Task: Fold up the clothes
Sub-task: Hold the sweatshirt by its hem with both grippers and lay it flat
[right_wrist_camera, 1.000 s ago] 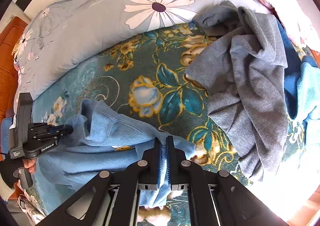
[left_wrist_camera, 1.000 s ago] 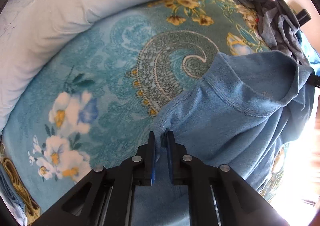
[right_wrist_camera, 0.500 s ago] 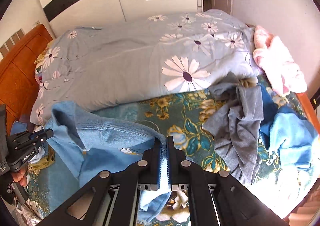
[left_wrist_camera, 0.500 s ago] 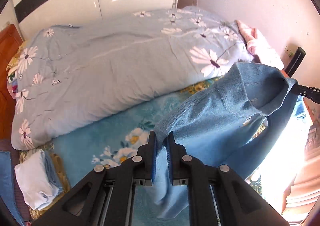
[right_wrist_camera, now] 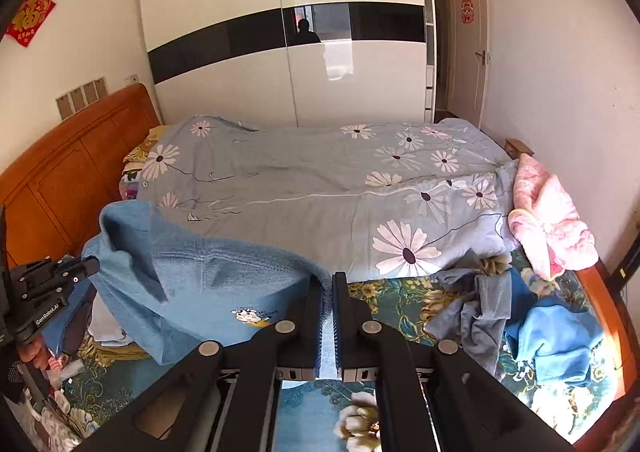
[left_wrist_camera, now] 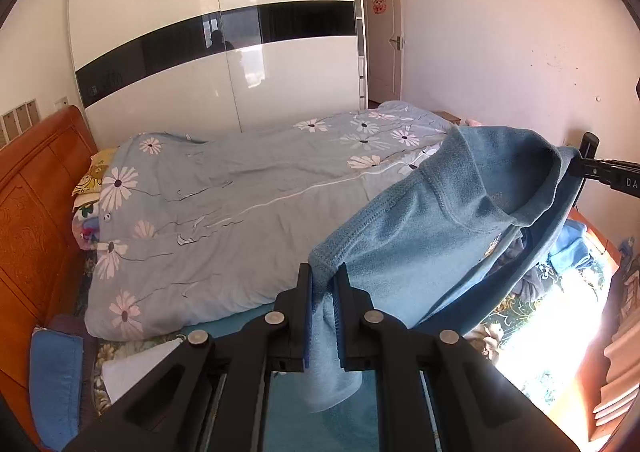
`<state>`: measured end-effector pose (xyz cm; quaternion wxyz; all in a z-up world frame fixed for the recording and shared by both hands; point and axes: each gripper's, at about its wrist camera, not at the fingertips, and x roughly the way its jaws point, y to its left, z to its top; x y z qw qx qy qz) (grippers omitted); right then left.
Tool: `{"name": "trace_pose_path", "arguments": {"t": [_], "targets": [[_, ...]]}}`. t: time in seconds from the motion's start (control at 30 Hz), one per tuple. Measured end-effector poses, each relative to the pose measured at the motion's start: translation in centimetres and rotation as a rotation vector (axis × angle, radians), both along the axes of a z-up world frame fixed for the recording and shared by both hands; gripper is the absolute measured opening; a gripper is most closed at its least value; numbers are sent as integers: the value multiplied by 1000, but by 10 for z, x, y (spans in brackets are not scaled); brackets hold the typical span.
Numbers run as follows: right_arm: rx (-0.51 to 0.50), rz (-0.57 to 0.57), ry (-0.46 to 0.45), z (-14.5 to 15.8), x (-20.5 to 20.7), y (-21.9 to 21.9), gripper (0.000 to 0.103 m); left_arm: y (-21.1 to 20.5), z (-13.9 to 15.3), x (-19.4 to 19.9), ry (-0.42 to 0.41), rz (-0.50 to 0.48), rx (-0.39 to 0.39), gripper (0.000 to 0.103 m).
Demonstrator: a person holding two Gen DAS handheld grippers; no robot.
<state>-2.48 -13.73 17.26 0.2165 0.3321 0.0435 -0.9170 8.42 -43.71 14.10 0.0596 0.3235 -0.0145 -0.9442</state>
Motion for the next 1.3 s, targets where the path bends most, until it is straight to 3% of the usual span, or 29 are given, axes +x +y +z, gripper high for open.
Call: {"name": "trace_pose_path", "arguments": {"t": [0.33, 0.47, 0.6, 0.7, 1.07, 1.3], "targets": [[1, 90, 21, 14, 90, 6, 4, 12, 9, 94, 13, -3, -20, 10], [26, 122, 44, 26, 109, 5, 4, 12, 22, 106, 14, -3, 4, 10], [43, 135, 39, 27, 96, 0, 4, 10, 14, 93, -21, 12, 12, 10], [66, 141, -33, -2, 64, -9, 4, 5, -21, 66, -101, 41, 36, 10], [174, 197, -374, -205, -94, -69, 4, -37, -217, -80, -474, 227, 78, 10], [203, 229, -487, -295, -186, -106, 4, -68, -293, -156, -567, 299, 95, 10]]}}
